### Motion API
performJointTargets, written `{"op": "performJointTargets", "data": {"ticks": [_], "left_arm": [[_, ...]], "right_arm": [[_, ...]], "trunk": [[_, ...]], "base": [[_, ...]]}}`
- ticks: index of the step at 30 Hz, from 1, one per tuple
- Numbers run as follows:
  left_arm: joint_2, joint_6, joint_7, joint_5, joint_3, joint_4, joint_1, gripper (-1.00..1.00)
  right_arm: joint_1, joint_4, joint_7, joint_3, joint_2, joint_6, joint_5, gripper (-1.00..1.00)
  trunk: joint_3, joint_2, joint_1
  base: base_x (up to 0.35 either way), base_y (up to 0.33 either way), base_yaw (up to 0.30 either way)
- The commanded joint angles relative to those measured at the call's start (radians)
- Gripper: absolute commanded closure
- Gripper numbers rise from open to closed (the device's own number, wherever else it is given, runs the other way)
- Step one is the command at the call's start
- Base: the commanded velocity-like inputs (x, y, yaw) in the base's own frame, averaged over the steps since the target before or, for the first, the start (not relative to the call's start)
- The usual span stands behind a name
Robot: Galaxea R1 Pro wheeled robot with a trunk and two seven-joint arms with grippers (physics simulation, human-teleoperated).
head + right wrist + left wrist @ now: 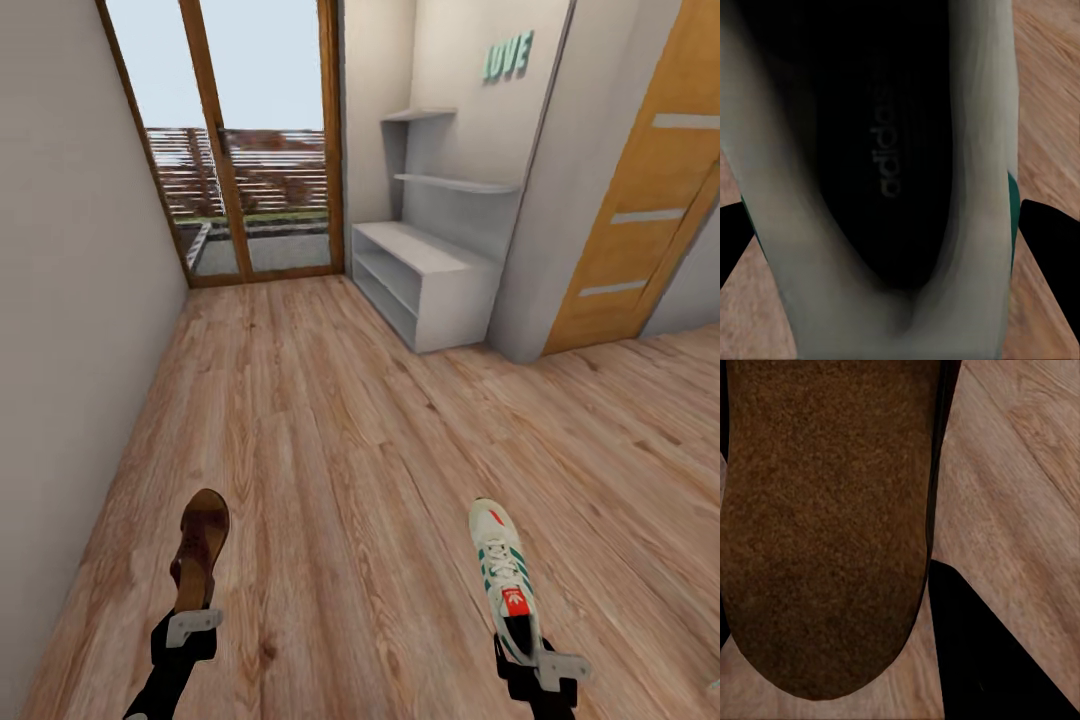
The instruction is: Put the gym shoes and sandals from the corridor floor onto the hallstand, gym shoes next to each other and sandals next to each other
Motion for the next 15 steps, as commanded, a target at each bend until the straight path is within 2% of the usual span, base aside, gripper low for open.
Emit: {"op": "performJointTargets", "data": {"ticks": [1,15], "left_arm": [[0.000,-0.003,-0.002,0.000,0.001,0.001,-0.001,1.00],[0.000,-0.003,-0.002,0.000,0.001,0.001,-0.001,1.00]], "right_arm": [[0.000,0.000,0.000,0.005,0.000,-0.003,-0.008,1.00],[0.000,0.000,0.000,0.005,0.000,-0.003,-0.008,1.00]], "trunk": [[-0.001,0.000,0.000],[-0.001,0.000,0.000]], "base": [[0.338,0.087,0.278],[0.325,0.133,0.279]]}}
